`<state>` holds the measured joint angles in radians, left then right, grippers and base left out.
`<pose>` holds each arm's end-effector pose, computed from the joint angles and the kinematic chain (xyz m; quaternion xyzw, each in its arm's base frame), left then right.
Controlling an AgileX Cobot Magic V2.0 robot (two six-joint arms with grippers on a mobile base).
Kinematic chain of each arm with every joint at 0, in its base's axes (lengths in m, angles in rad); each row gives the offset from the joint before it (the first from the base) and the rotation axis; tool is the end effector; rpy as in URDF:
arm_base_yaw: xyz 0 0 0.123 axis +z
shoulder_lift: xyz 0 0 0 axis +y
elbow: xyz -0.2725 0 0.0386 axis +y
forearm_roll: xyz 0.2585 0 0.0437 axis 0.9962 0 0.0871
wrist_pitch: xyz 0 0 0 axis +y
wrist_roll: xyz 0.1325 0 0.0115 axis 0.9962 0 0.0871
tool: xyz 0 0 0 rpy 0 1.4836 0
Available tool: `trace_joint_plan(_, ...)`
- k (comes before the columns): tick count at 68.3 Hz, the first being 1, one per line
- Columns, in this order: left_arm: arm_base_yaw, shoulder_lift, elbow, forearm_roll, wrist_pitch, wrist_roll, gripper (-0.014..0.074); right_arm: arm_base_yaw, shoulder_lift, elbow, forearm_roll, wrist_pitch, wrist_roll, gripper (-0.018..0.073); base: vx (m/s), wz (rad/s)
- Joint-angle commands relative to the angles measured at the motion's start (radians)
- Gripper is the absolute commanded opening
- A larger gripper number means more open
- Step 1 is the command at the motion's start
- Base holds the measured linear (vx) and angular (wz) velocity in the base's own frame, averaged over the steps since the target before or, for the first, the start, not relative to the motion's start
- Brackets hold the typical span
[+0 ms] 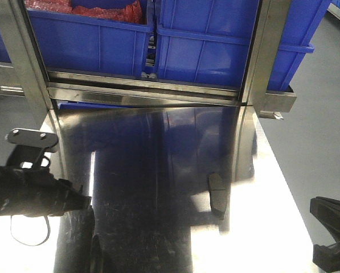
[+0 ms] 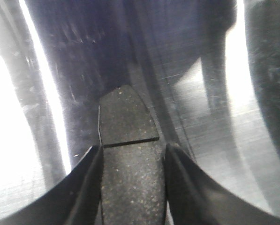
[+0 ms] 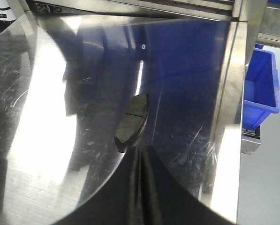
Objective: Move and align brake pads A on conveyor
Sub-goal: 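Lift the grasped brake pad with the left gripper and retract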
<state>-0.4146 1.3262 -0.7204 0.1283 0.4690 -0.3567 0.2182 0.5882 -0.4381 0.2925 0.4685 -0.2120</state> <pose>0.2614 -0.1067 0.1748 0.0741 0.9541 -0.0670 0.2824 0.1638 0.0541 0.2459 -0.1050 0.8560 0.1232 0.4909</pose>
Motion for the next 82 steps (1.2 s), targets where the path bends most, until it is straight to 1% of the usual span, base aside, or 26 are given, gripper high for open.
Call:
trace_joint_plan(1,-0.004,-0.102,0.021,0.009,-0.111,-0.002,0.0139,0.001,0.006,-0.027,0.005,-0.059,-0.010,-0.0008,0.00,0.00)
trace_joint_plan(13,-0.004,-0.184,0.064,0.006,-0.094,-0.002,0.0139,0.001,0.006,-0.027,0.005,-0.062,-0.010,-0.0008,0.00,0.00)
trace_joint_plan(23,-0.004,-0.268,0.098,0.009,-0.112,-0.001,0.0139,0.001,0.006,-0.027,0.005,-0.062,-0.010,-0.0008,0.00,0.00)
trace_joint_plan(45,-0.004,-0.424,0.102,0.014,-0.117,-0.001,0.0139,0.001,0.006,-0.027,0.005,-0.062,-0.010,-0.0008,0.00,0.00)
trace_joint_plan(82,-0.004,-0.435,0.102,0.013,-0.110,-0.001,0.0139,0.001,0.006,-0.027,0.005,-0.060,-0.010,-0.0008,0.00,0.00)
